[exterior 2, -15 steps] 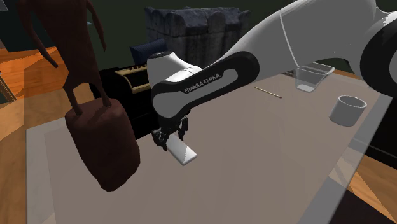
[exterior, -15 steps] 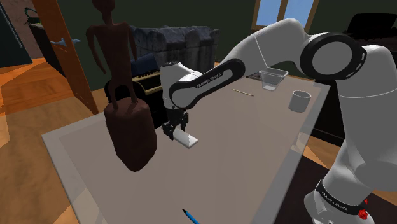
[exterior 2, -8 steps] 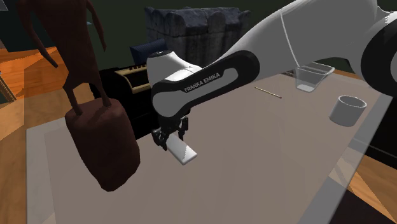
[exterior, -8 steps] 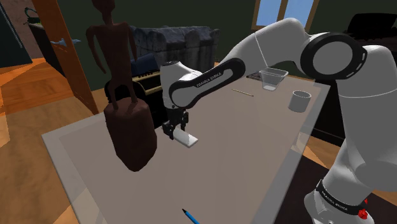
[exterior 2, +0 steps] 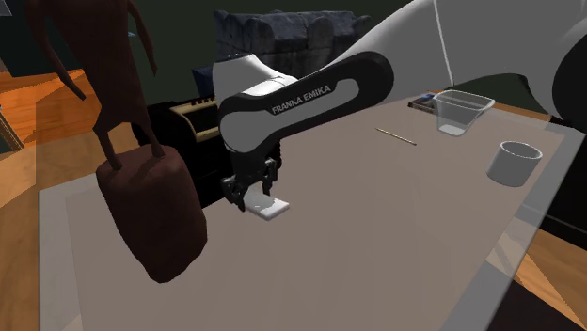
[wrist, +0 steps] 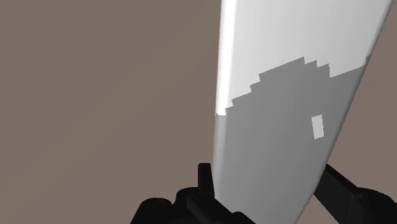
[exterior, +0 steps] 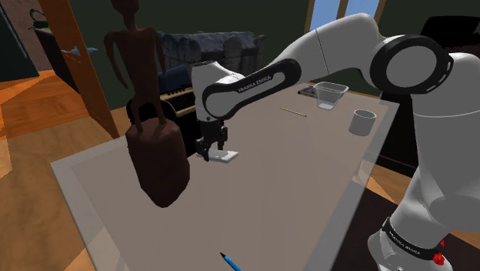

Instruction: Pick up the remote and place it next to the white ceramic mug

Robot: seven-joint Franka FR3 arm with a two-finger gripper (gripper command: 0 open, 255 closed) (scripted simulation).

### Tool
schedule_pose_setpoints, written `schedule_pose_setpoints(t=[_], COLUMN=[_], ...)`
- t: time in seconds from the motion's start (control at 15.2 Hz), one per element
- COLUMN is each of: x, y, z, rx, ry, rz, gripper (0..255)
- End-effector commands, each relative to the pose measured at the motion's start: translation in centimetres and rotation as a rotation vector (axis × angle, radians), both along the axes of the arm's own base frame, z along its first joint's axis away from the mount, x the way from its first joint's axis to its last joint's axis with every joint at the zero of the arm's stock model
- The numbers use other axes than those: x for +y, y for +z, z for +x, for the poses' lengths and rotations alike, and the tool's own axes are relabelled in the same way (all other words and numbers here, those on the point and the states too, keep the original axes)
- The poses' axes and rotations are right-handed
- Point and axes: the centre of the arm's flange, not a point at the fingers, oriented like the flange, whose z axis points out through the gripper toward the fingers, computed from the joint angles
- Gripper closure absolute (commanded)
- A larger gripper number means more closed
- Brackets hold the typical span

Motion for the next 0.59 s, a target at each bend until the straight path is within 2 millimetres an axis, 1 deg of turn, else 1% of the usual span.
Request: schedule_pose_setpoints(t=[0.0,0.53], x=[-0.1,-0.1], y=[1.3,5.5], z=[-0.1,-0.1], rx=[-0.002,-0.002], ry=[0.000,0.000], rz=[0.001,0.001], gripper=[255,255])
